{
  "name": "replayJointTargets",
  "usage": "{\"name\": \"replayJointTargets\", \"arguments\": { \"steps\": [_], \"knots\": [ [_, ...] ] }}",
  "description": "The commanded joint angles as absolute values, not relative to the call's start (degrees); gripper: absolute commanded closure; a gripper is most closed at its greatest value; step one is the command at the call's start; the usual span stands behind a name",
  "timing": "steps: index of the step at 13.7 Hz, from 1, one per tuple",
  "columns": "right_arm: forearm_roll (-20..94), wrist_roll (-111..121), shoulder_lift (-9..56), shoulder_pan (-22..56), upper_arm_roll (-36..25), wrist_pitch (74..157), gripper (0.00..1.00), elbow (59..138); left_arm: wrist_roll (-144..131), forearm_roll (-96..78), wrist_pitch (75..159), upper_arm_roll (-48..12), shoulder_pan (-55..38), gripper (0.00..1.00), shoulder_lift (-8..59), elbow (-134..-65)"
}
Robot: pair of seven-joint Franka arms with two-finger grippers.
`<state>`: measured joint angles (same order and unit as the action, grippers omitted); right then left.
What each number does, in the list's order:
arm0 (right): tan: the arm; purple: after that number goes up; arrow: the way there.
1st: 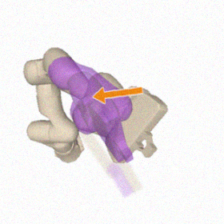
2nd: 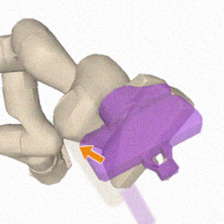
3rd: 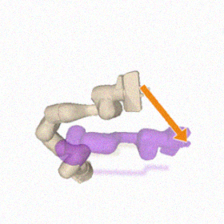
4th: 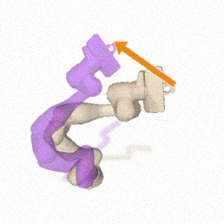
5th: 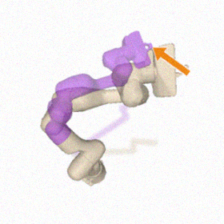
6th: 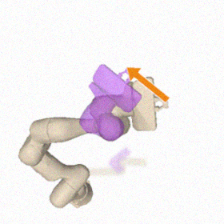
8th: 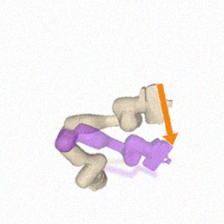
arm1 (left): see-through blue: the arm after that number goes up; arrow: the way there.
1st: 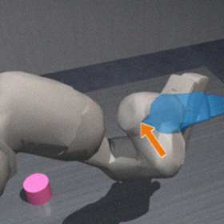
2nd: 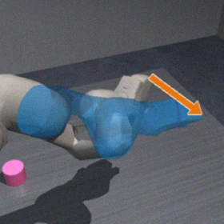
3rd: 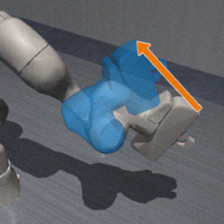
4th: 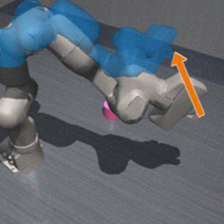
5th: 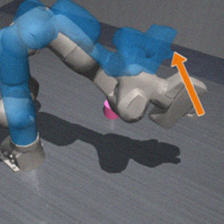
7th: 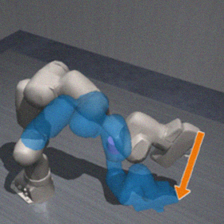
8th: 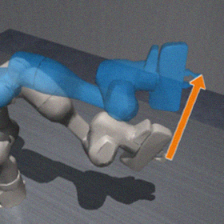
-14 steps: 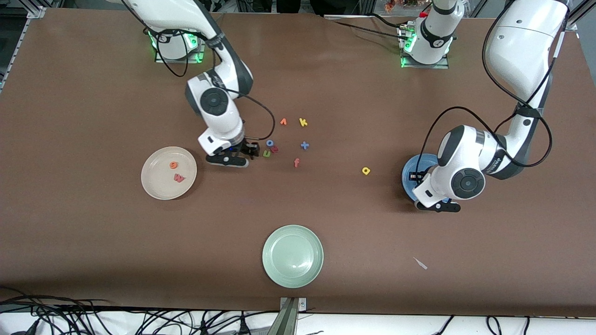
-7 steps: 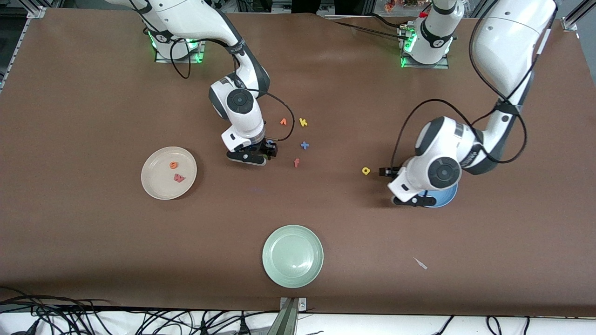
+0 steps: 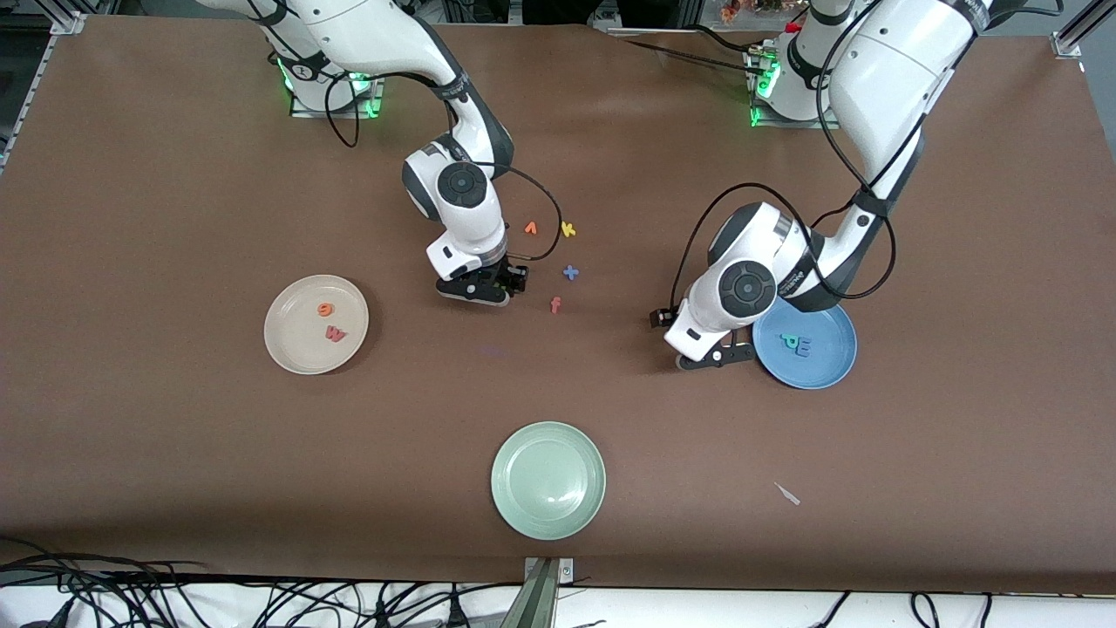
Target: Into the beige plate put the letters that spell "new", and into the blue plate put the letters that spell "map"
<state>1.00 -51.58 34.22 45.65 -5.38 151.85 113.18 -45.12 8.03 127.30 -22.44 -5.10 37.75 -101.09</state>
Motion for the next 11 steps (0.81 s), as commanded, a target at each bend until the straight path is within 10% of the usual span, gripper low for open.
{"name": "replayJointTargets", "arguments": {
  "steps": [1, 7, 11],
  "knots": [
    [1.5, -51.5, 35.8, 46.4, -5.8, 152.4, 0.71, 112.6, -54.0, 7.7, 137.8, -22.4, -3.4, 0.08, 36.5, -109.3],
    [1.5, -41.9, 31.5, 45.9, -9.6, 143.8, 0.88, 112.0, -64.9, 7.7, 140.8, -22.5, -3.0, 0.14, 36.6, -111.0],
    [1.8, -19.8, 26.0, 45.9, -20.1, 133.7, 0.88, 113.1, -66.5, 7.7, 140.5, -22.5, -3.3, 0.48, 36.8, -111.3]
  ]
}}
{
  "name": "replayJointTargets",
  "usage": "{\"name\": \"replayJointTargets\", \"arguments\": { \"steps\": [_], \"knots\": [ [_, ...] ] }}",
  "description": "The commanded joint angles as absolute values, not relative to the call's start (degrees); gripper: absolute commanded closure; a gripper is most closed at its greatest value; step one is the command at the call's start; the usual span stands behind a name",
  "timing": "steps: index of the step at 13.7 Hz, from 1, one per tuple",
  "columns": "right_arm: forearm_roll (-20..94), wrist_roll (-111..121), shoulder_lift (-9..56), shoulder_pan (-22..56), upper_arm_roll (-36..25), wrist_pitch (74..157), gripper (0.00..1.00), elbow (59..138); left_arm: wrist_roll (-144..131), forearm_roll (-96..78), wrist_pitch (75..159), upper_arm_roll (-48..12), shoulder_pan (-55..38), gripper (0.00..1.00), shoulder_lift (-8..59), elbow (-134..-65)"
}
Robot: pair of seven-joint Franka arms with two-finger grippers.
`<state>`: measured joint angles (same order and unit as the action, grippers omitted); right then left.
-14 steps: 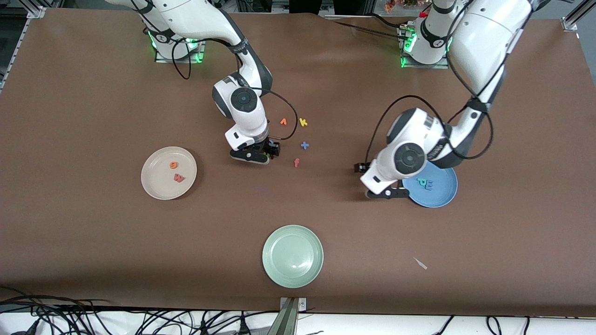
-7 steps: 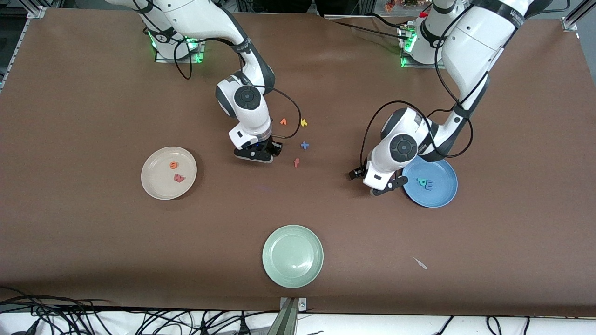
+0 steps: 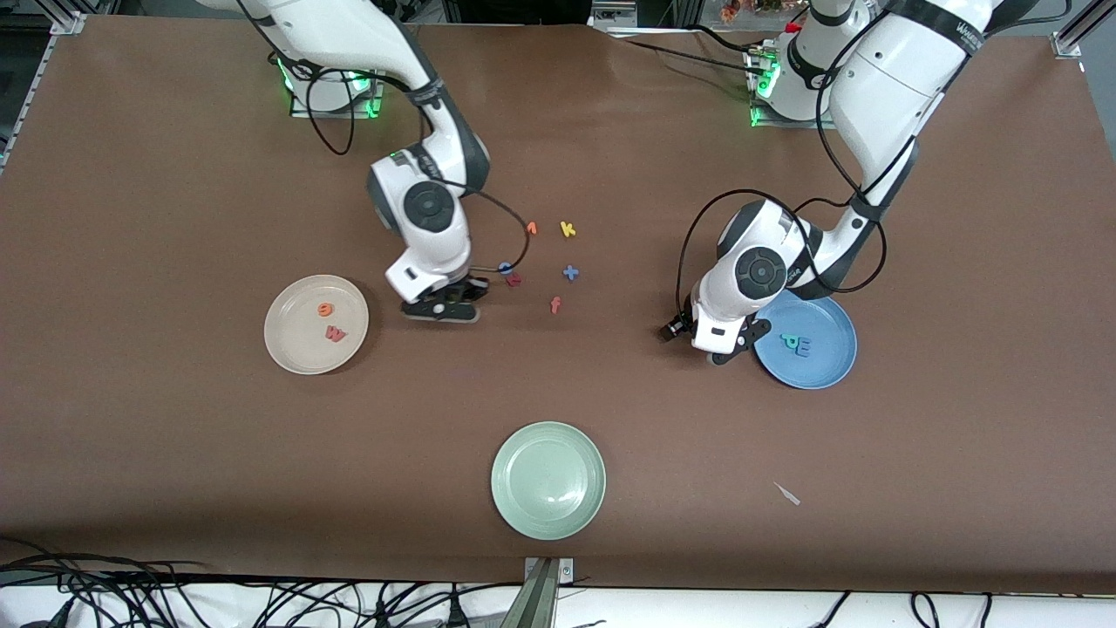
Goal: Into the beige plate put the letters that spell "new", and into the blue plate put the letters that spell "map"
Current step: 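Grasp the green letter with the right gripper while the left gripper grasps the yellow letter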
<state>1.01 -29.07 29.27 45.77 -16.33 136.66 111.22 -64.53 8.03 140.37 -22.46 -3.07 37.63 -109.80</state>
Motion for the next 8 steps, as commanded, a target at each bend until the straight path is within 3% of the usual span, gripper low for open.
{"name": "replayJointTargets", "arguments": {
  "steps": [1, 3, 5, 6, 7, 8],
  "knots": [
    [1.8, -14.5, 25.5, 45.9, -23.1, 132.0, 0.88, 113.3, -67.2, 7.7, 140.5, -22.5, -3.3, 0.69, 36.7, -111.3],
    [1.8, -3.8, 25.4, 45.8, -29.1, 131.8, 0.88, 114.5, -67.1, 7.7, 140.4, -22.5, -3.4, 0.96, 36.6, -111.3],
    [1.9, 0.9, 25.4, 44.7, -31.1, 134.6, 0.85, 116.7, -66.6, 7.8, 140.1, -22.5, -3.3, 1.00, 36.2, -110.9],
    [2.1, 0.8, 25.4, 44.5, -31.1, 135.2, 0.73, 116.9, -66.4, 7.8, 139.7, -22.4, -3.3, 1.00, 35.4, -110.9],
    [5.2, 0.4, 25.3, 44.5, -30.9, 134.7, 0.49, 116.5, -65.7, 8.1, 137.4, -22.5, -3.4, 0.99, 34.3, -110.6],
    [8.6, 0.3, 25.1, 44.8, -30.5, 134.2, 0.43, 116.3, -64.4, 9.4, 133.2, -22.6, -3.3, 0.99, 32.8, -109.3]
  ]
}}
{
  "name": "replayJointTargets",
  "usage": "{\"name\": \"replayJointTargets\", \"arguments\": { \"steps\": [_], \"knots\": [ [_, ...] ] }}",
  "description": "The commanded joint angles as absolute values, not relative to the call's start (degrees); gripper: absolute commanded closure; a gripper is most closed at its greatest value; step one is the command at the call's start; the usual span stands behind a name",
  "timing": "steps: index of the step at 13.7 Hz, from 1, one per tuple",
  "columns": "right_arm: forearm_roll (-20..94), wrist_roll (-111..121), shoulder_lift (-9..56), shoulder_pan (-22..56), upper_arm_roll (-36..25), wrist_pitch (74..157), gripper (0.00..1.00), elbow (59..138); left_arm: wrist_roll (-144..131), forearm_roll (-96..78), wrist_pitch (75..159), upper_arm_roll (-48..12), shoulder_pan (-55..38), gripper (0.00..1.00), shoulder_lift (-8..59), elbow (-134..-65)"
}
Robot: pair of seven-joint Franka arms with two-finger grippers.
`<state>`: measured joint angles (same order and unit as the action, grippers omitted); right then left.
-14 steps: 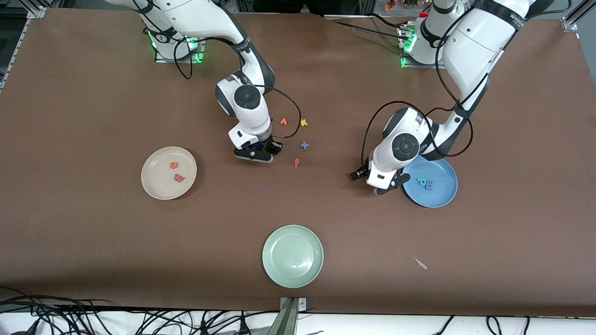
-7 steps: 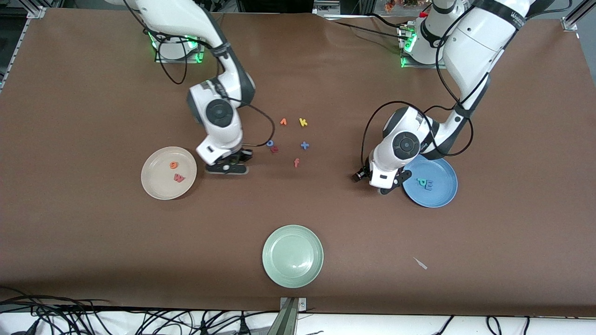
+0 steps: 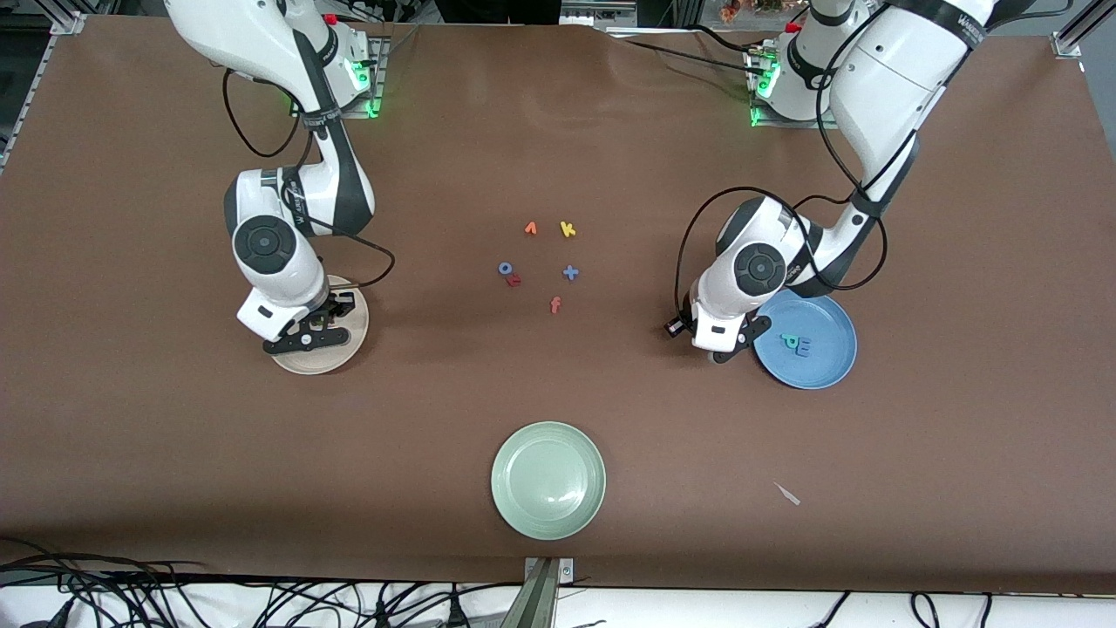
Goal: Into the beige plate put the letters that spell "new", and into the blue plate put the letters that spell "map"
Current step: 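Grasp the green letter with the right gripper while the left gripper grasps the yellow letter, then drop the green letter on the white plate while the left gripper drops the yellow letter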
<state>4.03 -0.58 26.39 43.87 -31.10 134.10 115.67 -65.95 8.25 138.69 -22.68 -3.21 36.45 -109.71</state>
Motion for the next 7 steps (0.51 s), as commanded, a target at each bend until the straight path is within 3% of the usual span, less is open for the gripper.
{"name": "replayJointTargets", "arguments": {
  "steps": [1, 4, 7],
  "knots": [
    [9.6, -0.4, 25.1, 45.3, -30.2, 133.1, 0.40, 115.5, -62.7, 10.6, 128.6, -22.6, -2.9, 0.99, 31.3, -108.0],
    [9.6, -6.1, 25.1, 46.1, -27.3, 131.1, 0.39, 113.5, -50.2, 10.8, 118.1, -22.2, -0.3, 0.98, 27.5, -105.1],
    [9.6, -17.6, 25.7, 47.0, -22.3, 131.5, 0.36, 111.4, -32.3, 10.8, 116.5, -22.1, 6.8, 0.96, 25.6, -105.5]
  ]
}}
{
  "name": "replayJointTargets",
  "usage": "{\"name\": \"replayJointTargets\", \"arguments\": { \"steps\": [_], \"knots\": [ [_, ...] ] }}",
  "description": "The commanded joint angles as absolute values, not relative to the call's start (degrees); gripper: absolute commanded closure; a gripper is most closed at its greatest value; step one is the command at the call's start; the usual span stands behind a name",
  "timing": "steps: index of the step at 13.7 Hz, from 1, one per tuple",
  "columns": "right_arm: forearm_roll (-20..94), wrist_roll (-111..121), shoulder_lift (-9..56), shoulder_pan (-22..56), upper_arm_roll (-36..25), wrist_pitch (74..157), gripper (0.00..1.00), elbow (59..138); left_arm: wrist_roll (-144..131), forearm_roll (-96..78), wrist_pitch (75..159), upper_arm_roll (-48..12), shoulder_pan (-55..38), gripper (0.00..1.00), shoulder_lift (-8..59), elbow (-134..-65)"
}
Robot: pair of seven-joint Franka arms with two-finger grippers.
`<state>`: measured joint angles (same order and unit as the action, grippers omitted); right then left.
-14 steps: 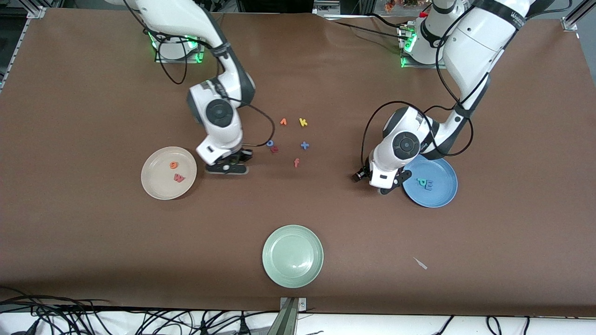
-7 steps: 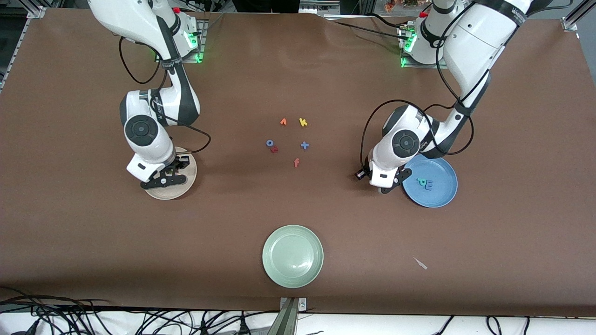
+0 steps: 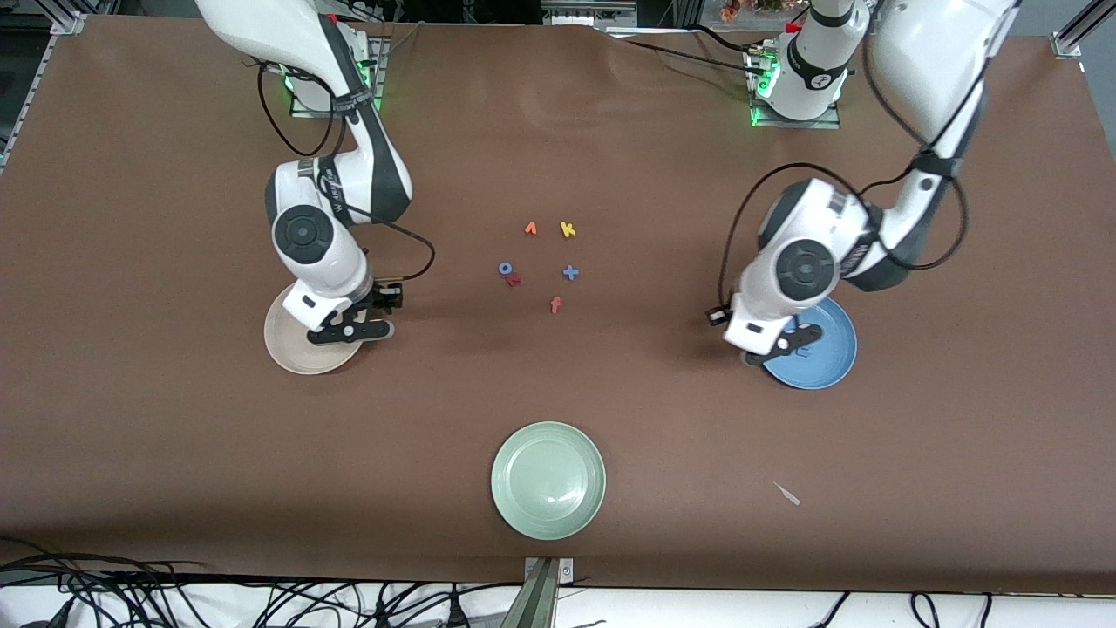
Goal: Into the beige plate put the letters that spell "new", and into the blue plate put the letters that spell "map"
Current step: 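Drop the green letter on the white plate while the left gripper drops the yellow letter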
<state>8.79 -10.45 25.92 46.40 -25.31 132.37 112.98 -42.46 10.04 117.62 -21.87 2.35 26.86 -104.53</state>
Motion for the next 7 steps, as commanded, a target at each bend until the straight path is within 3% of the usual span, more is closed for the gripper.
{"name": "replayJointTargets", "arguments": {
  "steps": [1, 6, 7],
  "knots": [
    [9.6, -22.8, 26.2, 47.6, -20.1, 131.7, 0.36, 109.6, -27.8, 10.8, 116.5, -22.2, 8.9, 0.96, 26.0, -105.6],
    [9.2, -28.9, 29.5, 49.6, -18.3, 131.1, 0.33, 104.7, -22.4, 15.3, 117.2, -22.1, 12.6, 0.92, 29.5, -109.2],
    [9.2, -26.5, 29.1, 49.6, -19.6, 130.4, 0.33, 104.7, -22.3, 17.0, 117.3, -22.1, 12.7, 0.87, 29.7, -110.2]
  ]
}}
